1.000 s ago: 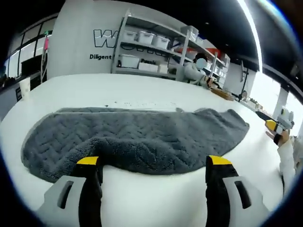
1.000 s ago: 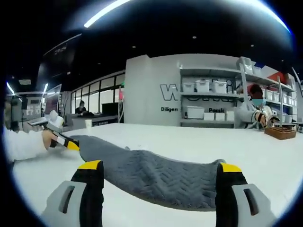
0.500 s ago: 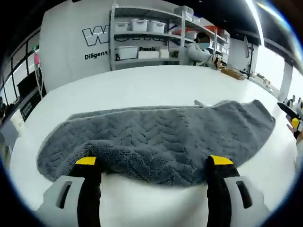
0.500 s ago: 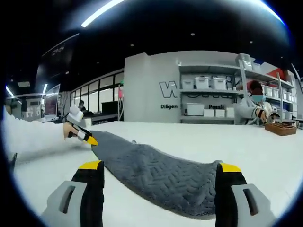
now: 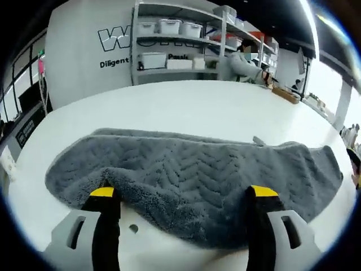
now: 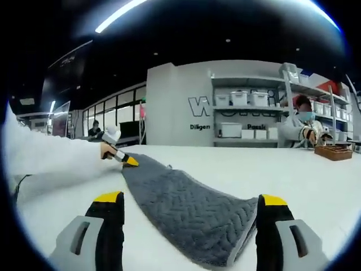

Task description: Open the folded towel by lifting each exposed corner and separating the folded layers until the towel lies flat within the target outline without major curled edges

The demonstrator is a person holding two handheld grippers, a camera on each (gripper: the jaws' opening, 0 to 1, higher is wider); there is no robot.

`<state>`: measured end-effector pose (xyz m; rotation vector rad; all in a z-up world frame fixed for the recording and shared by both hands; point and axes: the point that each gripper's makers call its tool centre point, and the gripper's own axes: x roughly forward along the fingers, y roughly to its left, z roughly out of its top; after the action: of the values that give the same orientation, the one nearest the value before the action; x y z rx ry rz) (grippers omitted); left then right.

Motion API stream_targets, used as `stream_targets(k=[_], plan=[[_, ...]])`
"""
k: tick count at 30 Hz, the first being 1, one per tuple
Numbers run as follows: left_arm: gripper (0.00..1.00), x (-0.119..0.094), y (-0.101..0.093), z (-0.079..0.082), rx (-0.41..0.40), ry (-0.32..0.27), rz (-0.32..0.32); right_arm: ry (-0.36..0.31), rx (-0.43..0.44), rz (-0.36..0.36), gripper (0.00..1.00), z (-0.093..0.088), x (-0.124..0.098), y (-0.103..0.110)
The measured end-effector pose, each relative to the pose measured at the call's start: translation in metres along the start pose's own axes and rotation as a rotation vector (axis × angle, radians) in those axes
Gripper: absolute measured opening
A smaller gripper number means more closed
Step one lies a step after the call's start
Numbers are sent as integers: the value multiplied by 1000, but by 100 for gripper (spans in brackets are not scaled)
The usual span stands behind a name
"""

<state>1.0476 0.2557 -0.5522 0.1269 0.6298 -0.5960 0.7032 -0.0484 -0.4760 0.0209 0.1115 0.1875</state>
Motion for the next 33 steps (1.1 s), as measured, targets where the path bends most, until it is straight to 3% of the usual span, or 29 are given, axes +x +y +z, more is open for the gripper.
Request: stream_targets(k=[18, 29, 33], plan=[[91, 73, -2, 52, 2, 13, -23, -1, -37, -8, 98, 3, -3, 1], [92, 114, -14, 84, 9, 13, -49, 19, -36, 0, 98, -4, -3, 1], [92, 122, -18, 86, 16, 15, -50, 26, -44, 4, 98, -5, -2, 2]])
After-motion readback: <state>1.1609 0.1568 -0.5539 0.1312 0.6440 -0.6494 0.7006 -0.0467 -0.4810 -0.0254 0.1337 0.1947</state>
